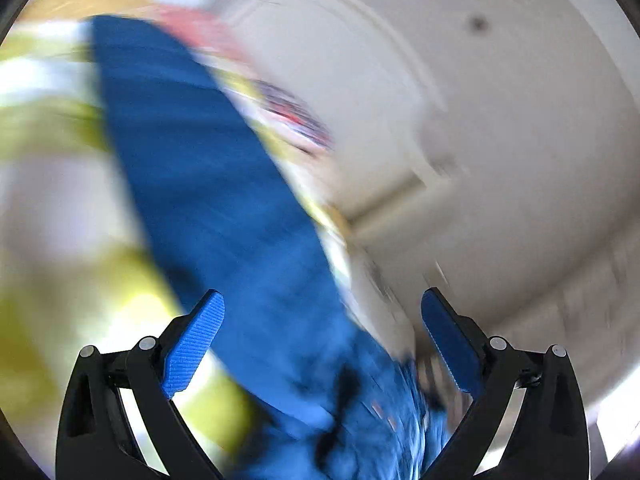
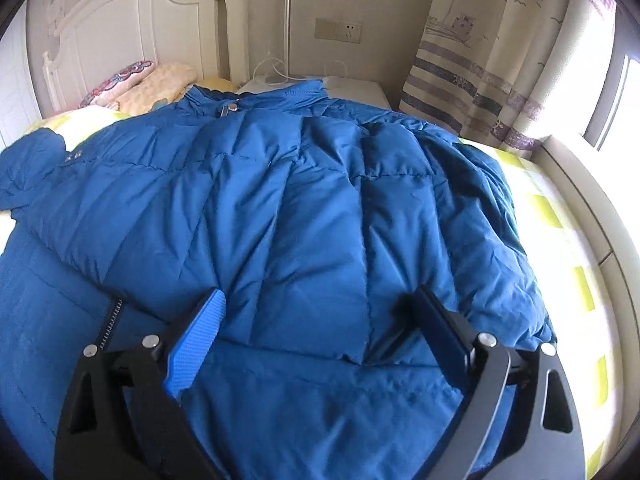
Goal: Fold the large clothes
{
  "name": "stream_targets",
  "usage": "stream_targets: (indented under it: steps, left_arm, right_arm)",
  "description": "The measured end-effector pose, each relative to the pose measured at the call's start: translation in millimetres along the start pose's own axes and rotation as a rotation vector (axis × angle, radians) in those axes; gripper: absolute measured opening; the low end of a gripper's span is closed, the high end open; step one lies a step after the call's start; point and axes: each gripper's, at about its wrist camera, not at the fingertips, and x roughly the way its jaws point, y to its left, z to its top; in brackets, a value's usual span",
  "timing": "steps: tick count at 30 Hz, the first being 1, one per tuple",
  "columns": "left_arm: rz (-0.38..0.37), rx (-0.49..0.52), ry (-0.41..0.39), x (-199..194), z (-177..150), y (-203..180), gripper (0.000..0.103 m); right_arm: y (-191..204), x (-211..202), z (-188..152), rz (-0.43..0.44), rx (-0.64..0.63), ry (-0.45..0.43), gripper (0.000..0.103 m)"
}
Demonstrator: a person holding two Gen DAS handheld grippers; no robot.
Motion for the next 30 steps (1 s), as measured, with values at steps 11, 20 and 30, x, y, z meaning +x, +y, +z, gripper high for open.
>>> stream_targets:
  steps: [11, 20, 30]
  left_arm:
    - [0.115, -0.092, 0.041, 33.3, 145.9, 84.3, 0.067]
    - [-0.069, 0.191, -0.046, -7.7, 100.6, -12.9, 0.007]
    - [-0.309, 0.939, 0.315, 10.6, -163.0, -222.6, 0.008]
  right_arm:
    - [-0.3, -1.8, -0.5, 0.016, 0.013, -0.013, 0.093]
    - [-61.8, -47.6, -20.4, 0.208, 0.345, -0.317, 0.086]
    - [-165.2, -58.4, -78.3, 0.389, 0.919, -0.564, 0.088]
